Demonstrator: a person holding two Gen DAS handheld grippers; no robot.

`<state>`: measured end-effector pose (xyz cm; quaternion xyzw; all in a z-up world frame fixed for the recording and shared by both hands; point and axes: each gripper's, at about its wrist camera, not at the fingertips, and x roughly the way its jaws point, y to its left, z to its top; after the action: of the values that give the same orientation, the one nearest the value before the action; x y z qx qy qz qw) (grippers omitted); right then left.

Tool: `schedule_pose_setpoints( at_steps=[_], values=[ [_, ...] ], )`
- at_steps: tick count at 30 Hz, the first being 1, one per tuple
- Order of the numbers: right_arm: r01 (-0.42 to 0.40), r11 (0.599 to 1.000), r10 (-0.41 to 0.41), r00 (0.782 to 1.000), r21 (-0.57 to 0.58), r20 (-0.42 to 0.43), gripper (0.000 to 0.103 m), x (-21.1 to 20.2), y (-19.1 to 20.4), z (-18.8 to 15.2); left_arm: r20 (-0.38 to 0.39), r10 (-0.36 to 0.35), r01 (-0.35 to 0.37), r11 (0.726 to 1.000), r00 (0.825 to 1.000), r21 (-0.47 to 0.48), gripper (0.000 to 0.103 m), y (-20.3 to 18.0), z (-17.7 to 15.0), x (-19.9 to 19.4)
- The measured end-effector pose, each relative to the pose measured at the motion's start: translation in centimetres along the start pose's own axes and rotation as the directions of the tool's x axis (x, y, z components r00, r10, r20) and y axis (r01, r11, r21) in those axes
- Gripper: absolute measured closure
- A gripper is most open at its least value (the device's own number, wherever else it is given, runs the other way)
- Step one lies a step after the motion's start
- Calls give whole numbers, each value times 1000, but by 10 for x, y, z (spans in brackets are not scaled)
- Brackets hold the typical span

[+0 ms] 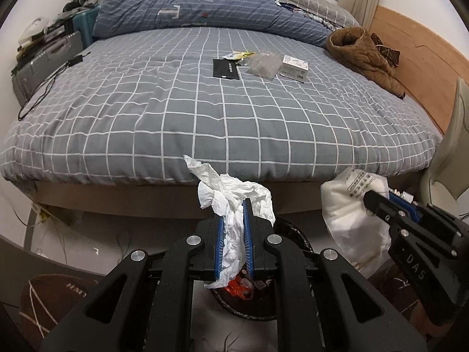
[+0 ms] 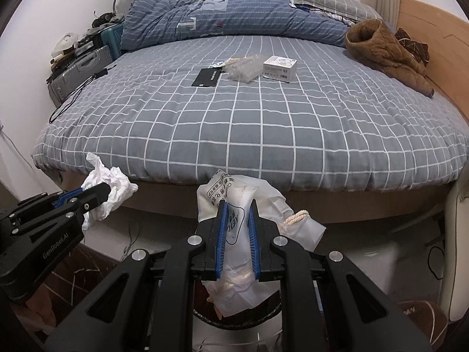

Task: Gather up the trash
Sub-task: 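Lift the tissue and plastic bag and carry them down over the bin, then open the right tool to drop the plastic bag while the left tool drops the tissue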

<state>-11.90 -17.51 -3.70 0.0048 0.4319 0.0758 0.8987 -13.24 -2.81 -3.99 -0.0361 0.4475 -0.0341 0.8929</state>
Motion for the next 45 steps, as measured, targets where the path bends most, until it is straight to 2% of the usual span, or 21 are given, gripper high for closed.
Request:
schedule_pose_setpoints(
  at_steps=[6,11,19,25,36,42,44,45],
  values=[
    [2,1000,-2,1000,8,-17,89,-7,2,-8,-34,3,-4,1000,999,-8,92,1,-9,1],
    [32,999,-32,999,1,-44,89,9,-2,-19,-54,10,-10,1000,998,-14,92,7,-17,17],
    [34,999,-34,988,-1,-154,89,67,-8,-41,-146,-3,1,1000,989,-13,92,14,-37,74],
    [21,1000,-23,976,-12,-215,89,110,-4,-49,-201,19,-17,1000,979,14,92,17,-42,115],
    [-12,999,1,945,-31,-326,89,162,8,-69,-268,33,-38,999,963,-13,92,42,-58,150],
    [-16,999,2,945,-39,-328,84,167,12,-68,-275,43,-52,998,960,-26,92,46,-62,155],
    [-12,999,0,946,-36,-324,76,166,10,-68,-274,41,-48,999,961,-20,92,44,-60,155],
    [-9,999,-3,947,-35,-321,69,164,8,-67,-271,38,-43,999,962,-14,92,43,-59,156]
  ],
)
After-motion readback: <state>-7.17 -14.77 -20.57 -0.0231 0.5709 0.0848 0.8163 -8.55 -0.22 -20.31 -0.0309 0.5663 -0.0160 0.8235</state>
